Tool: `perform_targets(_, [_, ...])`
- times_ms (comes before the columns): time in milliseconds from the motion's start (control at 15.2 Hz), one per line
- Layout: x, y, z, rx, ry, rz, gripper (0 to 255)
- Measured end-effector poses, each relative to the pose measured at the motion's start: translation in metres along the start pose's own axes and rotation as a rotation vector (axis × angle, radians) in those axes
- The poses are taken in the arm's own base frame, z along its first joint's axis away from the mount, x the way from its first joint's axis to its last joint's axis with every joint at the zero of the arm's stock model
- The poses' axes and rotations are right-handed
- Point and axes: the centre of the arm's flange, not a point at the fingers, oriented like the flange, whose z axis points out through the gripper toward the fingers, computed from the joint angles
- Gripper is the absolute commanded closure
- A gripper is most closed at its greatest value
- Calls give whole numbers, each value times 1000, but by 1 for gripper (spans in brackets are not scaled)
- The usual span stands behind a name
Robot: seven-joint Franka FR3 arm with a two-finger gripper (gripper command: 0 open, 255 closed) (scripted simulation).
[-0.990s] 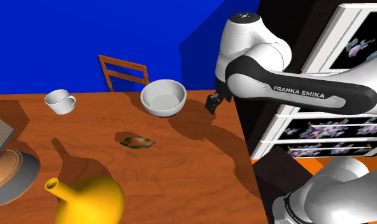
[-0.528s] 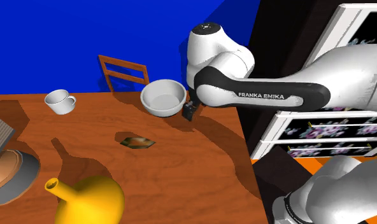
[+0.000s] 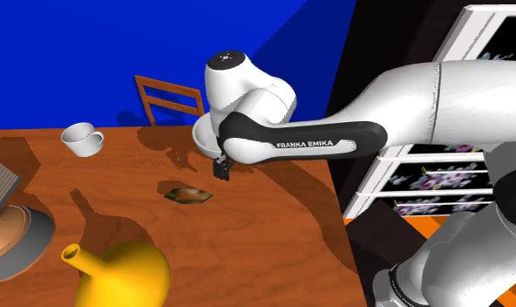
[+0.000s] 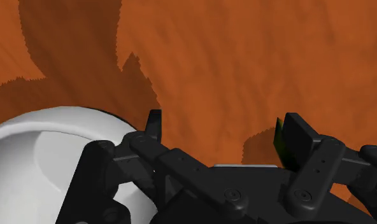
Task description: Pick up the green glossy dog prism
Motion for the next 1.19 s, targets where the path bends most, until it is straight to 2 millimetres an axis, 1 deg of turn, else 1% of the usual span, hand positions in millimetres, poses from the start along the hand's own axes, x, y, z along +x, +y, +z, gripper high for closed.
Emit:
perform_targets(66, [7,-9,6,2,-1,-24,0])
perform_targets(462, [49,-71,25,10,-3,-172,0])
perform_targets(594, [57,-84,31,12,-3,-201,0])
perform_targets(726, [59,-89,41,12,-3,-209,0])
perform_targets(1056, [57,-89,66,12,-3,-211,0])
perform_targets(1122, [57,-89,68,12,-3,-211,255])
perform_targets(1188, [57,-89,69,12,-3,-211,255])
